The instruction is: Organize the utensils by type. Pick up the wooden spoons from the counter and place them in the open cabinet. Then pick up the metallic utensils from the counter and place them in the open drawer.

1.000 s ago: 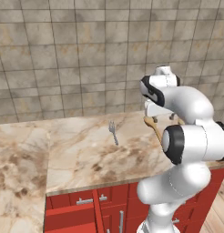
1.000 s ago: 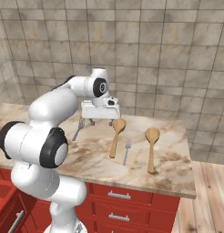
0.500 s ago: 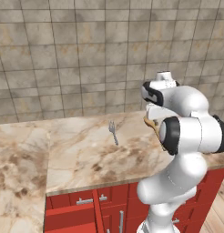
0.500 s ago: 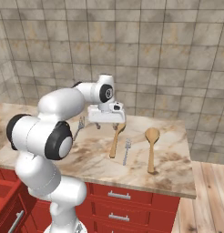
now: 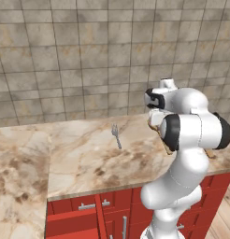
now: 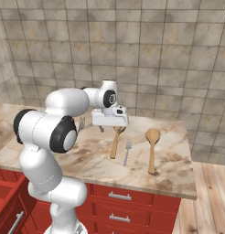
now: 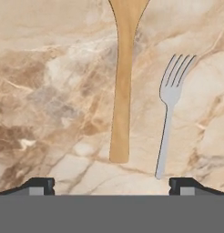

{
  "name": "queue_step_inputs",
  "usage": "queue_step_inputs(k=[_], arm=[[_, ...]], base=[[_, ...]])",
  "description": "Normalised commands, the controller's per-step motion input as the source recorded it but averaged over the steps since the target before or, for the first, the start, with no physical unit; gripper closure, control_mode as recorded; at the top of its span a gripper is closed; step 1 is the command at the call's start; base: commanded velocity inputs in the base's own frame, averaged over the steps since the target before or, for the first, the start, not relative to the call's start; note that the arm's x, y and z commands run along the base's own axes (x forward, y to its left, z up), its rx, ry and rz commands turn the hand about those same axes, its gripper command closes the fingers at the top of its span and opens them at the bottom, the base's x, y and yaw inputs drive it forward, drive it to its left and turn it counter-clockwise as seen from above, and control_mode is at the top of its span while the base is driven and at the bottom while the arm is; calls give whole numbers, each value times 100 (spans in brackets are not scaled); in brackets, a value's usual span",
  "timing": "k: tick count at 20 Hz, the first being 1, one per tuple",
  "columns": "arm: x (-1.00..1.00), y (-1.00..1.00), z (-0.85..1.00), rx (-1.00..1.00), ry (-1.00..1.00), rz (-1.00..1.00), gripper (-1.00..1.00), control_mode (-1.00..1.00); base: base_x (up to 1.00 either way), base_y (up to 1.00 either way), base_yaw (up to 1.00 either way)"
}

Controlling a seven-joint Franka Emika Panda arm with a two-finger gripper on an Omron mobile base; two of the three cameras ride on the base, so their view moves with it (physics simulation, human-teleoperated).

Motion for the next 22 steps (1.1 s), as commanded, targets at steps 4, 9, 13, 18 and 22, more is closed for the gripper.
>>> queue_step_inputs(k=[4,9,13,18,22], arm=[[13,-1,-28,0,-8,0,-100,-100],[5,0,-29,0,-14,1,-100,-100],[8,0,-28,0,-15,0,-100,-100],[12,0,-24,0,-13,0,-100,-100],[23,-5,-15,0,0,0,-100,-100]], base=[[0,0,0],[0,0,0],[0,0,0],[0,0,0],[0,0,0]])
